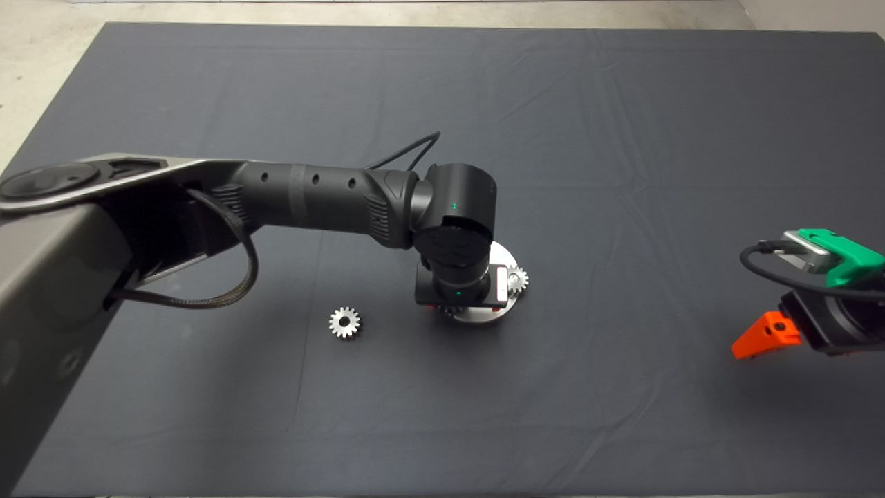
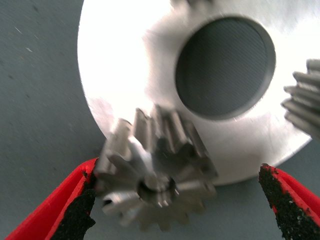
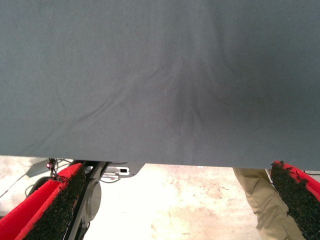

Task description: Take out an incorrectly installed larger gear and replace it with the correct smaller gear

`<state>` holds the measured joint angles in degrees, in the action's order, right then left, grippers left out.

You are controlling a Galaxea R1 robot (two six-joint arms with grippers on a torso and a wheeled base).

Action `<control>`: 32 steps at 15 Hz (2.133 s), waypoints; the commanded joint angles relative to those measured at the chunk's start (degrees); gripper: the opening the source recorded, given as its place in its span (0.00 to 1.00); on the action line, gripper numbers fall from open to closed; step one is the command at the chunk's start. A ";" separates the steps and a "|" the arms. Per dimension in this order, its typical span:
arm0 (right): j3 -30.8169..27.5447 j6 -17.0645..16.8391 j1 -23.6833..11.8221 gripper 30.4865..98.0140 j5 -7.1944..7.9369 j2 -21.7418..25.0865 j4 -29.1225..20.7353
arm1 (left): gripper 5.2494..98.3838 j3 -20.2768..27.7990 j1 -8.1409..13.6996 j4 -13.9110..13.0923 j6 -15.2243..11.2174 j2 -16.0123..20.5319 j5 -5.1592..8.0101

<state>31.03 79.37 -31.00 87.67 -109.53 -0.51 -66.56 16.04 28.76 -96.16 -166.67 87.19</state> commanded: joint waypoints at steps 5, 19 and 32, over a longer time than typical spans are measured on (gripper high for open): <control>-2.83 -0.03 -1.35 1.00 5.58 0.23 -1.95 | 0.75 -4.70 0.84 1.03 2.06 0.57 3.52; -2.48 -0.18 -1.35 1.00 5.58 0.01 -2.00 | 0.64 -2.07 0.96 -3.80 0.63 0.51 4.39; -2.65 -0.14 -2.58 1.00 5.49 -0.56 -1.95 | 0.47 -1.94 1.01 -4.24 -0.43 0.42 4.31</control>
<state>28.77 79.35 -32.24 87.70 -109.57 -0.51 -69.23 16.06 25.25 -96.33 -166.21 87.15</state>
